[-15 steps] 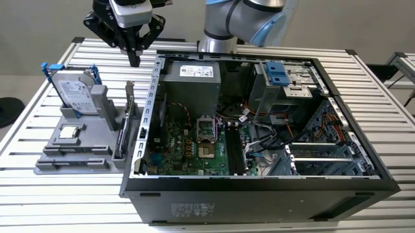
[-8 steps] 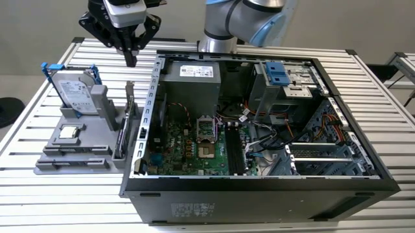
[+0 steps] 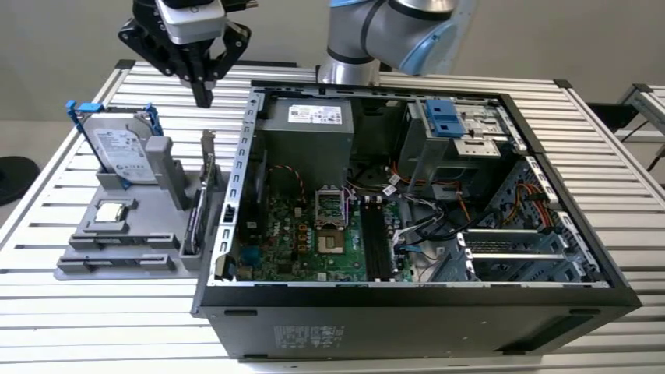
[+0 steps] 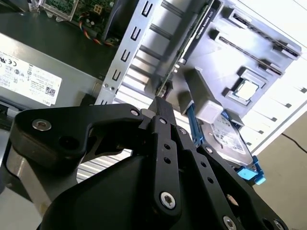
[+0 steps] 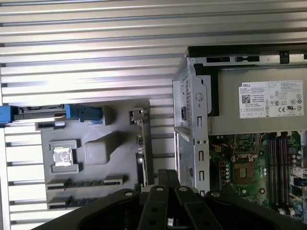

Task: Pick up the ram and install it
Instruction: 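Reach for the ram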

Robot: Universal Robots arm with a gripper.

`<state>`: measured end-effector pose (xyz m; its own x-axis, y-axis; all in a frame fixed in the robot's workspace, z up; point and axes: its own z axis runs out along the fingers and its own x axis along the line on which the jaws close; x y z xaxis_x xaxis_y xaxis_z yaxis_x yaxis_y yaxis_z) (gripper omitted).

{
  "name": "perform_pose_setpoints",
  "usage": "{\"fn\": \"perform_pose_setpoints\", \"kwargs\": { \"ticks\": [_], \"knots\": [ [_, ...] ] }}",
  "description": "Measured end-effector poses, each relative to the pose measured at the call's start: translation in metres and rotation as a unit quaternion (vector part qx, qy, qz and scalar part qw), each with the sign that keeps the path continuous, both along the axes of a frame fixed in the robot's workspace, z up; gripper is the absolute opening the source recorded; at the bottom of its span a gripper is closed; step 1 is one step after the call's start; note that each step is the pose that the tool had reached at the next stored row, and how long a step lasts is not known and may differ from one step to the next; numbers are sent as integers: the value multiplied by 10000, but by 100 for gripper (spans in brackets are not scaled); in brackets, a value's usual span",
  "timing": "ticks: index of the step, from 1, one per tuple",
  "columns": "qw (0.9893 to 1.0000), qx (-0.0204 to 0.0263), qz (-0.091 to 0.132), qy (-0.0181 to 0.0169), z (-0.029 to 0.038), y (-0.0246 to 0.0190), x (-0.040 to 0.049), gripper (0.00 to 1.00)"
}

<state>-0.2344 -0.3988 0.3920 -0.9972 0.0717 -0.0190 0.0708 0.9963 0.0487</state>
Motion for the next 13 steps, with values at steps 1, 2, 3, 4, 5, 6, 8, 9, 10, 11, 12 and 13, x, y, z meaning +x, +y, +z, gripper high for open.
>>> {"fn": "perform_pose_setpoints", "kwargs": {
  "ticks": [1,2,3,4,5,6,8,9,10,11,12,13],
  "knots": [
    [10000,0,0,0,0,0,-12,0],
    [10000,0,0,0,0,0,-25,0],
    [10000,0,0,0,0,0,-39,0],
    [10000,0,0,0,0,0,-54,0],
    [10000,0,0,0,0,0,-68,0],
    [10000,0,0,0,0,0,-83,0],
    [10000,0,0,0,0,0,-111,0],
    [10000,0,0,0,-1,0,-125,0],
    [10000,0,0,0,-1,0,-138,0],
    [10000,0,0,0,-1,0,-150,0],
    [10000,0,0,0,-1,0,-163,0],
    [10000,0,0,0,-1,0,-175,0]
  ]
}}
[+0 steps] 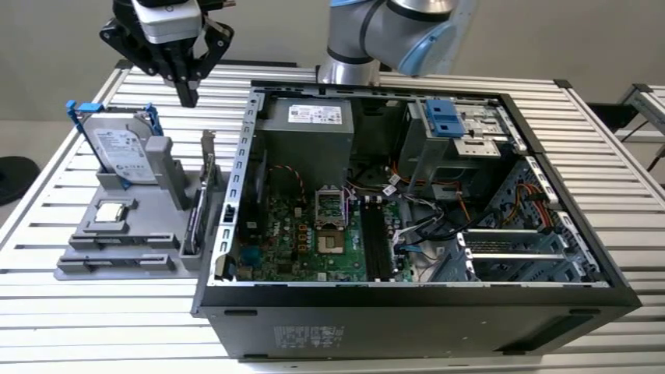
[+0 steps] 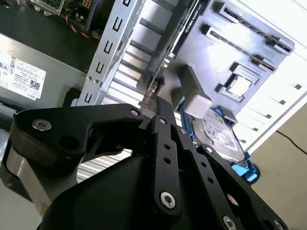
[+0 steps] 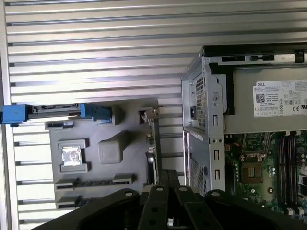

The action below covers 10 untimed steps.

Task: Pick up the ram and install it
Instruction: 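Reach for the ram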

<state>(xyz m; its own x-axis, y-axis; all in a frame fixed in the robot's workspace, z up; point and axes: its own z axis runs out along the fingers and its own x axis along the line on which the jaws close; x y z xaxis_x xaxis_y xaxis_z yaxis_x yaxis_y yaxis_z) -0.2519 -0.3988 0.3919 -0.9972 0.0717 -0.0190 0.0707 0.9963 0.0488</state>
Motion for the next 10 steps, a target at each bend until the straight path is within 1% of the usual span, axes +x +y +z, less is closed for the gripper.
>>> {"fn": "perform_pose_setpoints", "kwargs": {
  "ticks": [10],
  "knots": [
    [10000,0,0,0,-1,0,-113,0]
  ]
}}
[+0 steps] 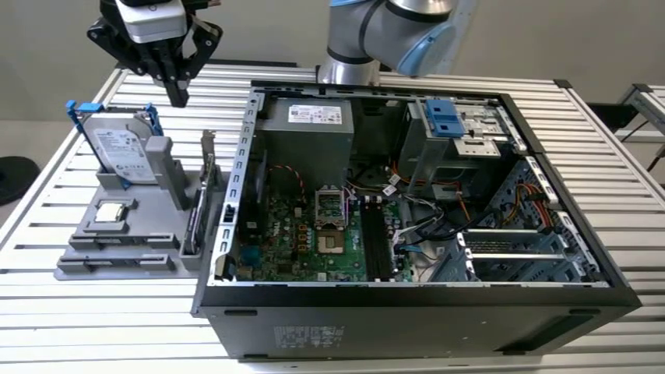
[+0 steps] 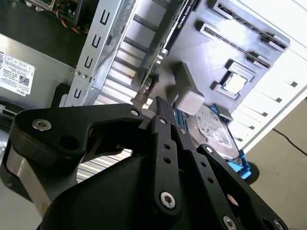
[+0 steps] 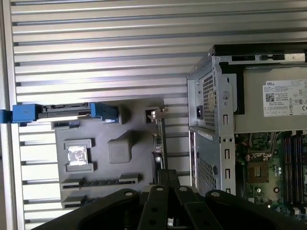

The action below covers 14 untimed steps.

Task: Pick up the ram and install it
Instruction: 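Reach for the ram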

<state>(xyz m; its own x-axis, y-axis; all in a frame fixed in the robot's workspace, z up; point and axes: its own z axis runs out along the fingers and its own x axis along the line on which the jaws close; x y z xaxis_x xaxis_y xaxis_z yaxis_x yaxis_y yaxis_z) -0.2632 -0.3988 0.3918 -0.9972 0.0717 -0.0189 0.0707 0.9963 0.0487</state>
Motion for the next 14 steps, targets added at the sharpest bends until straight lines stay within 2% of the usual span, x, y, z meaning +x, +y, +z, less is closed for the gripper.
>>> {"fn": "perform_pose_setpoints", "kwargs": {
  "ticks": [14],
  "knots": [
    [10000,0,0,0,-2,0,-139,0]
  ]
}}
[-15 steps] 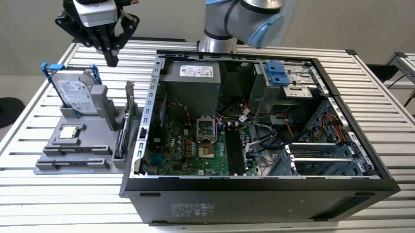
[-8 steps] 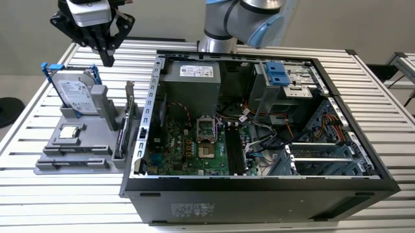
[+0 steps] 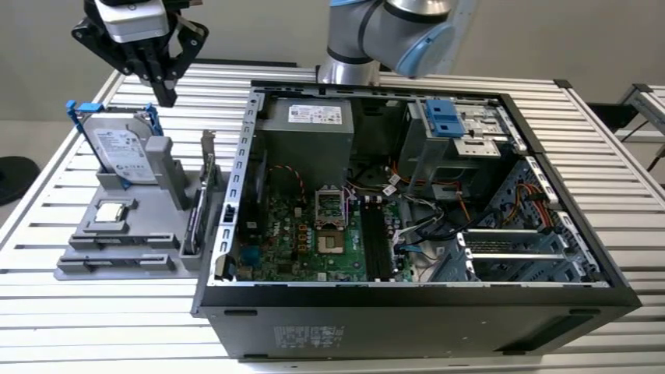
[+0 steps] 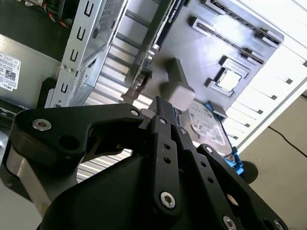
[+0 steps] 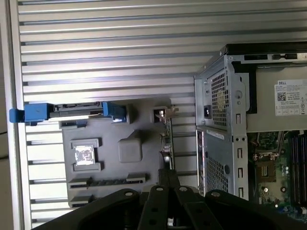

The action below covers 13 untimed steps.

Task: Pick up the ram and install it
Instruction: 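Reach for the ram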

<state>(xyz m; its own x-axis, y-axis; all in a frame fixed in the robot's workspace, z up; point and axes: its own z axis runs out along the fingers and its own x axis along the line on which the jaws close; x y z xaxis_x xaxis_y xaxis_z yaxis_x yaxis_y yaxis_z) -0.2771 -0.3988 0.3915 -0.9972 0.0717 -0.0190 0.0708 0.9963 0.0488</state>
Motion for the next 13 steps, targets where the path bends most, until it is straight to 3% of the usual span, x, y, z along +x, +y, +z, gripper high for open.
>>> {"fn": "perform_pose_setpoints", "kwargs": {
  "ticks": [13],
  "knots": [
    [10000,0,0,0,-2,0,-118,0]
  ]
}}
